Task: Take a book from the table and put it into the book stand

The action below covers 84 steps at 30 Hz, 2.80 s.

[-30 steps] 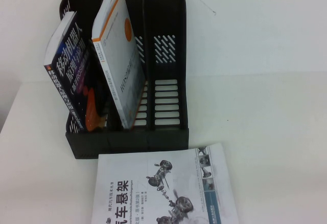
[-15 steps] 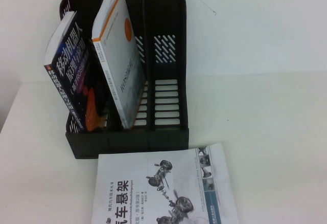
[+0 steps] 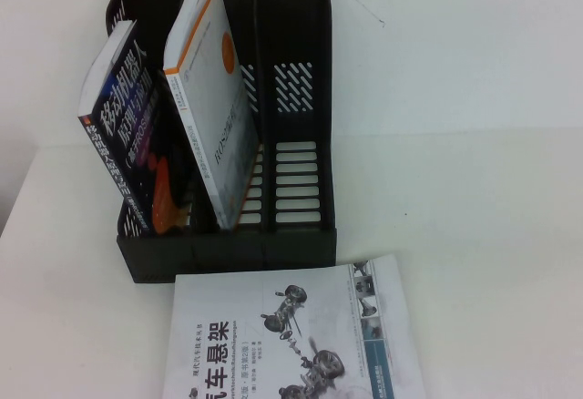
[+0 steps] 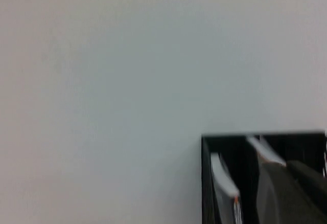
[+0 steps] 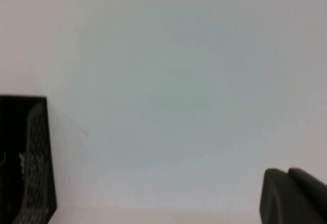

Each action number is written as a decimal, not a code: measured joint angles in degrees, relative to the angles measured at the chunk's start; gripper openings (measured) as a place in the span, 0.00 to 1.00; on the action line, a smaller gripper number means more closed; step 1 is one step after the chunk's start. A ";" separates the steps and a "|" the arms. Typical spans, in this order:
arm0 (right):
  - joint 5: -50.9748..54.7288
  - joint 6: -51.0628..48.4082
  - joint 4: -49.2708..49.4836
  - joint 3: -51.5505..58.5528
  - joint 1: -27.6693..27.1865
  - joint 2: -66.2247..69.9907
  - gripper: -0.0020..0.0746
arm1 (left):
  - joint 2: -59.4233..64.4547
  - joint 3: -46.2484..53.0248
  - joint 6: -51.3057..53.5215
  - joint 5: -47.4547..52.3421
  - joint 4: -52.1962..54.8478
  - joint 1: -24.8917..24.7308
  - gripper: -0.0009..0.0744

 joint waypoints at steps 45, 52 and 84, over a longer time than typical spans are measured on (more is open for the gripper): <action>3.04 -14.55 33.63 -13.08 28.25 88.24 0.02 | 65.06 -6.23 22.30 25.61 -44.49 0.00 0.01; 4.52 -14.07 33.63 -17.44 29.05 91.72 0.02 | 65.06 -6.41 22.34 24.98 -43.59 0.00 0.01; 9.11 -7.89 31.21 -23.92 35.78 83.89 0.02 | 86.23 -11.99 53.37 57.39 -64.67 29.02 0.01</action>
